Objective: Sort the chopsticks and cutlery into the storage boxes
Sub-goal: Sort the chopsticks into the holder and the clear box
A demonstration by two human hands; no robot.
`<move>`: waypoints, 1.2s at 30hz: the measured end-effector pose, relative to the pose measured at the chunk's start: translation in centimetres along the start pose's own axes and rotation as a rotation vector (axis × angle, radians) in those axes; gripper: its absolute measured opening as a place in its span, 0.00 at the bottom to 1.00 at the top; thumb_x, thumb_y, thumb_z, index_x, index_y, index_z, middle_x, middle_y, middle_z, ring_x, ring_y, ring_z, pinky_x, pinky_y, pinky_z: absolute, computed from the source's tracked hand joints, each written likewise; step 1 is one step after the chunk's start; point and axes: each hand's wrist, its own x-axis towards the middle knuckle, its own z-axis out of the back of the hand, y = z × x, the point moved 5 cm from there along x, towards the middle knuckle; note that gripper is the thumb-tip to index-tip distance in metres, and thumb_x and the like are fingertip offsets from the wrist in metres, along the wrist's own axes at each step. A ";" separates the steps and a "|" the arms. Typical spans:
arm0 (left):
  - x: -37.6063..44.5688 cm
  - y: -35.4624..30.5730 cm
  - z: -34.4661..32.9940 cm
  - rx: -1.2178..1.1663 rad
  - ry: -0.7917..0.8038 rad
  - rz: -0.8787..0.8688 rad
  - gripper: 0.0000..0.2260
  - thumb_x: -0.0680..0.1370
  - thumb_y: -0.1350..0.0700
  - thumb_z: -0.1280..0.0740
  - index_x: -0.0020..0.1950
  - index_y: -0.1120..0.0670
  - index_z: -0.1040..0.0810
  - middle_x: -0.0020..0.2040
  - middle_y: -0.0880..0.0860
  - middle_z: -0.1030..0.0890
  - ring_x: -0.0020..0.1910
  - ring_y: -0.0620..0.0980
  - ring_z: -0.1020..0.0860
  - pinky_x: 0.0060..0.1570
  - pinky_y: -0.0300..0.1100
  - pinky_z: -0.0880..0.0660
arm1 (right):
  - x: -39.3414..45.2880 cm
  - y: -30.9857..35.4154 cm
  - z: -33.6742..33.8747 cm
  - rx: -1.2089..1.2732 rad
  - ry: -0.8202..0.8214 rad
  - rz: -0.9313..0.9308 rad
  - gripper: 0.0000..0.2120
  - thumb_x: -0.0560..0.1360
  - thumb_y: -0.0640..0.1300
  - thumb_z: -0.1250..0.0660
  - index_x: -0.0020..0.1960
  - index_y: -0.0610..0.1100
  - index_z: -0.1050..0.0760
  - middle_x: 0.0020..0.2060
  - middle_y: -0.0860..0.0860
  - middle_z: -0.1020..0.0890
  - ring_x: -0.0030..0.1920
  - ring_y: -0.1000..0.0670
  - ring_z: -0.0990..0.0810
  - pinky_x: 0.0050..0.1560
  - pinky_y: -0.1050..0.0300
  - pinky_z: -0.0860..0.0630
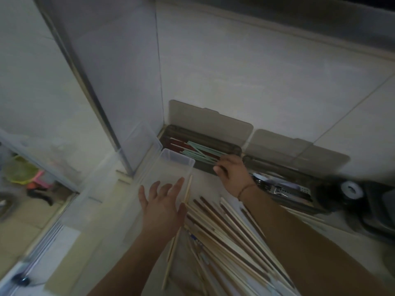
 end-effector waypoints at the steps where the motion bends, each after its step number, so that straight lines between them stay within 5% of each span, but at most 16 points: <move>1: 0.0 0.0 0.0 -0.009 -0.003 -0.003 0.30 0.74 0.42 0.36 0.76 0.40 0.39 0.66 0.48 0.25 0.72 0.56 0.38 0.70 0.59 0.64 | -1.3 -0.5 1.2 0.037 -0.120 -0.016 0.09 0.77 0.42 0.34 0.51 0.37 0.19 0.51 0.40 0.21 0.56 0.39 0.25 0.62 0.51 0.31; 6: 0.0 0.0 -0.2 -0.030 -0.014 -0.002 0.30 0.73 0.44 0.33 0.75 0.42 0.36 0.63 0.50 0.23 0.71 0.57 0.36 0.70 0.59 0.63 | -13.1 -5.2 5.6 0.000 -0.458 -0.208 0.10 0.74 0.44 0.36 0.51 0.40 0.20 0.50 0.43 0.20 0.53 0.43 0.23 0.59 0.54 0.30; 14: 0.1 -0.1 -0.4 -0.015 -0.035 -0.012 0.30 0.71 0.44 0.35 0.73 0.43 0.32 0.60 0.51 0.21 0.68 0.59 0.33 0.69 0.58 0.60 | -32.0 -9.3 3.8 -0.366 -0.370 -0.593 0.22 0.73 0.53 0.42 0.43 0.39 0.15 0.43 0.38 0.16 0.41 0.34 0.18 0.46 0.44 0.24; 19: 0.1 0.0 -0.4 -0.014 -0.025 -0.008 0.29 0.72 0.45 0.34 0.73 0.44 0.33 0.60 0.51 0.21 0.68 0.58 0.33 0.70 0.59 0.59 | -32.3 -7.1 3.6 -0.342 -0.426 -0.683 0.19 0.70 0.50 0.42 0.39 0.41 0.15 0.38 0.41 0.16 0.39 0.35 0.19 0.41 0.45 0.23; 23: 0.1 -0.1 -0.2 -0.014 -0.014 -0.002 0.30 0.72 0.48 0.29 0.73 0.44 0.32 0.60 0.51 0.21 0.69 0.58 0.33 0.70 0.60 0.57 | -31.4 -7.3 3.1 -0.281 -0.291 -0.849 0.06 0.70 0.42 0.30 0.43 0.41 0.16 0.45 0.41 0.16 0.49 0.35 0.22 0.48 0.44 0.26; 26: 0.0 -0.1 -0.2 -0.013 -0.015 -0.001 0.30 0.71 0.48 0.29 0.73 0.43 0.32 0.60 0.51 0.21 0.69 0.59 0.34 0.69 0.60 0.57 | -31.0 -7.6 2.7 -0.282 -0.159 -0.902 0.06 0.70 0.39 0.28 0.47 0.44 0.18 0.47 0.43 0.17 0.54 0.38 0.25 0.49 0.49 0.32; 31: -0.2 -0.1 0.0 -0.006 -0.057 -0.006 0.30 0.69 0.44 0.38 0.71 0.46 0.29 0.60 0.53 0.20 0.68 0.62 0.33 0.69 0.62 0.53 | -30.2 -6.5 3.2 -0.277 -0.301 -0.708 0.09 0.70 0.35 0.35 0.44 0.36 0.17 0.37 0.37 0.18 0.38 0.32 0.22 0.37 0.41 0.23; 33: -0.2 -0.1 0.1 -0.005 -0.062 -0.005 0.30 0.68 0.44 0.38 0.71 0.46 0.28 0.59 0.53 0.20 0.67 0.62 0.33 0.68 0.63 0.52 | -29.3 -6.4 3.8 -0.191 -0.339 -0.644 0.13 0.70 0.37 0.41 0.42 0.34 0.17 0.36 0.36 0.19 0.36 0.32 0.22 0.39 0.41 0.23; 36: -0.2 -0.1 0.0 0.000 -0.062 -0.008 0.30 0.68 0.44 0.38 0.71 0.46 0.28 0.60 0.53 0.20 0.68 0.62 0.33 0.69 0.63 0.51 | -27.2 -6.6 4.5 0.172 -0.286 -0.796 0.07 0.77 0.35 0.35 0.44 0.40 0.19 0.40 0.40 0.19 0.42 0.39 0.22 0.46 0.51 0.28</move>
